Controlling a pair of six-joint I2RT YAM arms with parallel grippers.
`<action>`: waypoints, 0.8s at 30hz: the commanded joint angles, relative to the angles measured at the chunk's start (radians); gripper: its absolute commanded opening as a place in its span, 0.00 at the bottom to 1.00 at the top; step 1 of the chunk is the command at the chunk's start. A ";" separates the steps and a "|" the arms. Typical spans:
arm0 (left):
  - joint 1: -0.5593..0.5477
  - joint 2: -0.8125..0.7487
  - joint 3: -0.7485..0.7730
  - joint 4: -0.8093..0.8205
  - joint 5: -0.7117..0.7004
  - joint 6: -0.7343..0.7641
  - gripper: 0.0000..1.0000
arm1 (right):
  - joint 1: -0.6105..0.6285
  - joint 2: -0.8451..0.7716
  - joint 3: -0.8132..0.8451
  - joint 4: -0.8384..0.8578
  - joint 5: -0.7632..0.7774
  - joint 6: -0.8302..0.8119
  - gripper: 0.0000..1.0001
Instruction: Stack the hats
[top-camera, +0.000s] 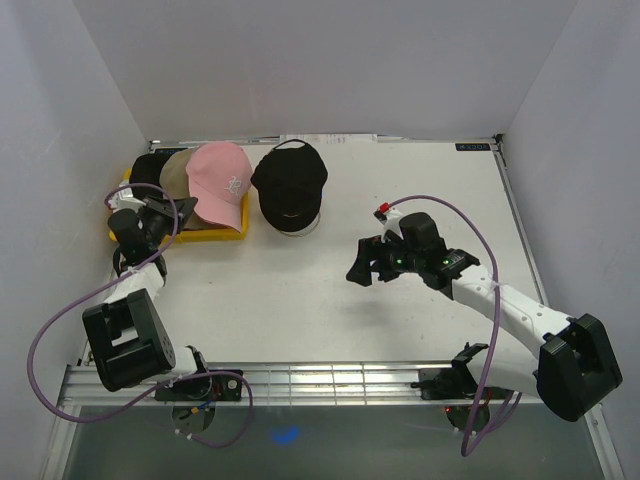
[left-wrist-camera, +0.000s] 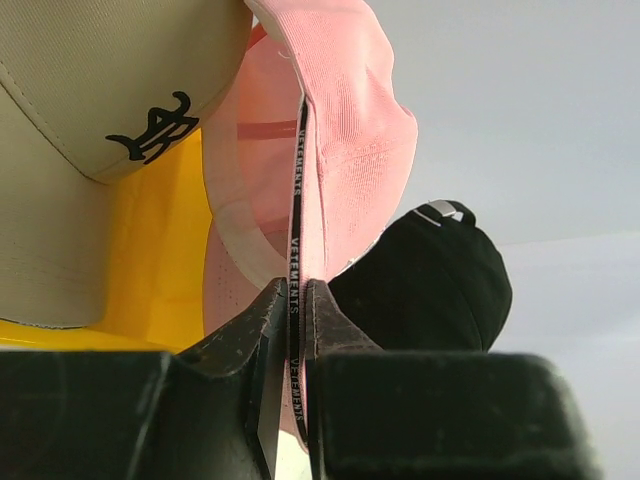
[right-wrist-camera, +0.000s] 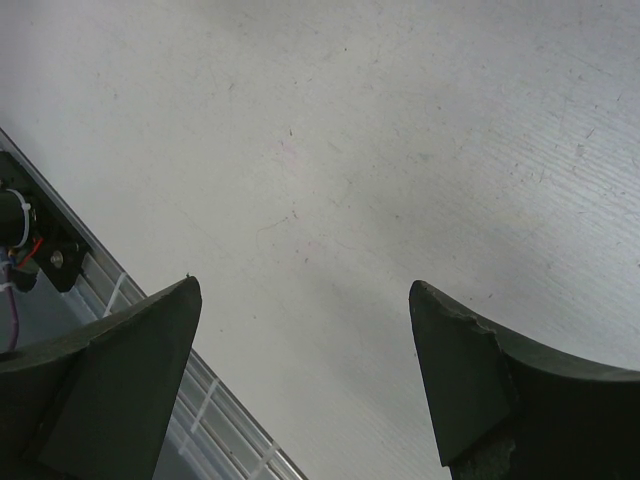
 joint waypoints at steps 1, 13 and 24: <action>-0.001 0.000 -0.026 -0.038 0.029 0.066 0.00 | -0.002 -0.006 -0.017 0.044 -0.011 0.003 0.90; -0.001 0.024 -0.007 -0.021 0.088 0.061 0.20 | -0.002 0.000 -0.037 0.066 -0.019 0.017 0.90; -0.001 0.055 -0.041 0.030 0.114 0.039 0.40 | -0.002 -0.005 -0.055 0.078 -0.019 0.023 0.90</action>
